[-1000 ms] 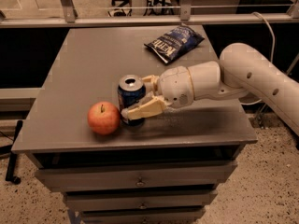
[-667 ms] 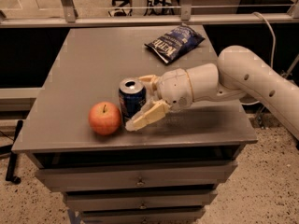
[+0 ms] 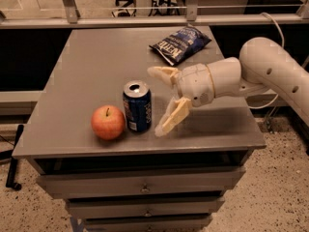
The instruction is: Move pepsi can near apple
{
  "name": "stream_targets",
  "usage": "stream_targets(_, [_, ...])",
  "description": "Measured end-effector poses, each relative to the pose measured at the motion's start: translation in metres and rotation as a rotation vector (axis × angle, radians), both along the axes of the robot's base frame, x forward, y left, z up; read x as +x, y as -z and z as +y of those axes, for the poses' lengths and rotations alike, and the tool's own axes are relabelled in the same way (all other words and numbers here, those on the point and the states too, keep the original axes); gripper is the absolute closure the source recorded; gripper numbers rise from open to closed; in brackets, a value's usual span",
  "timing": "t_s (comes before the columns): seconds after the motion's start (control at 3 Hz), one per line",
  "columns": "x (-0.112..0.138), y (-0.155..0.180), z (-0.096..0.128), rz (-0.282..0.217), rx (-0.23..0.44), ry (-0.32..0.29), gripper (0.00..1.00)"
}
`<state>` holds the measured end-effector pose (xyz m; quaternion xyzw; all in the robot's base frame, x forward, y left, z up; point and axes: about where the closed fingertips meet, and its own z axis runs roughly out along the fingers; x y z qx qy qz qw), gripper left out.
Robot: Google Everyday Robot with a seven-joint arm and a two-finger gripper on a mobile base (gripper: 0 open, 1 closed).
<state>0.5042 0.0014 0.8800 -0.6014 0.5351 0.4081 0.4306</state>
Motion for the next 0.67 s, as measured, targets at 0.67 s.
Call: stream_targets(0.67, [0.022, -0.056, -0.076, -0.104, -0.067, 0.107, 0.00])
